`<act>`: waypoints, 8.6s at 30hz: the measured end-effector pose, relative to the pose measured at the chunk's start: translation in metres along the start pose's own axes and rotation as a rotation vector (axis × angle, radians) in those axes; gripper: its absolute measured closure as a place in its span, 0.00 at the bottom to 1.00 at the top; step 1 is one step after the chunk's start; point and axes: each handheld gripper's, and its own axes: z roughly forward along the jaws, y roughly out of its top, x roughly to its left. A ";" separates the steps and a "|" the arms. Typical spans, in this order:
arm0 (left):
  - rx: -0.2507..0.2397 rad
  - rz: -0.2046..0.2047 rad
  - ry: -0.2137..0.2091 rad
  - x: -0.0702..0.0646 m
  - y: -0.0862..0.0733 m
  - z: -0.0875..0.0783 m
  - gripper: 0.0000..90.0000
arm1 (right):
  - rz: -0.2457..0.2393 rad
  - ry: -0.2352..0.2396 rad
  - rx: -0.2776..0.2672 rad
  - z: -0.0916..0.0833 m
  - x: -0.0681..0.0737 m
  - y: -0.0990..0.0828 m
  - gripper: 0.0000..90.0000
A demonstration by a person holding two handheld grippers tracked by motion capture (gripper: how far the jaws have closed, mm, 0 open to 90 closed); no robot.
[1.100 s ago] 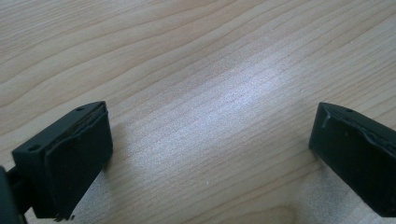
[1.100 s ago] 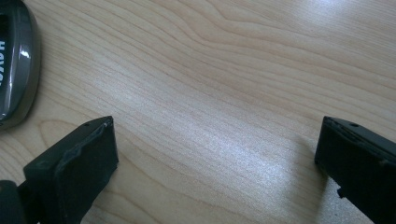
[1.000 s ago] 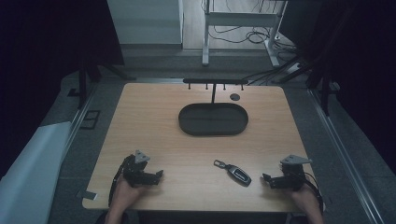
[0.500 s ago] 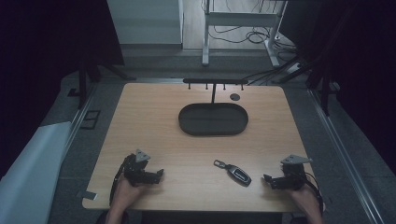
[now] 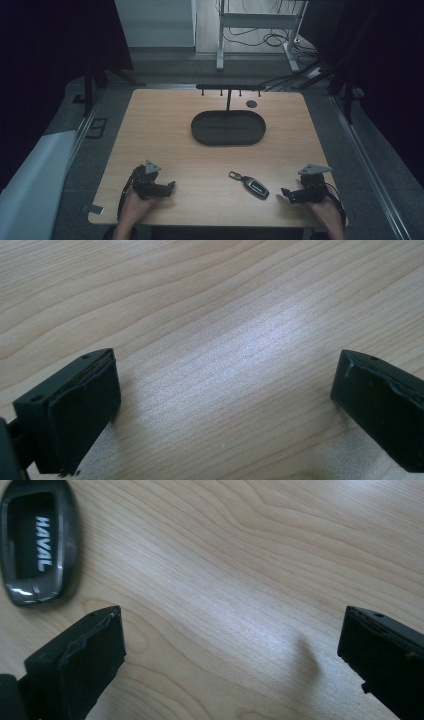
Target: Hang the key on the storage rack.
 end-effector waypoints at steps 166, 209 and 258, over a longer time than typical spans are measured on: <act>0.004 0.003 0.002 0.001 0.002 0.002 0.00 | 0.083 -0.090 0.513 -0.003 -0.034 0.372 0.54; 0.003 0.002 0.003 0.001 0.002 0.002 0.00 | 0.123 -0.155 0.500 0.063 -0.067 0.302 0.54; 0.004 0.001 0.004 0.001 0.002 0.002 0.00 | 0.025 -0.206 0.334 0.114 -0.048 0.284 0.38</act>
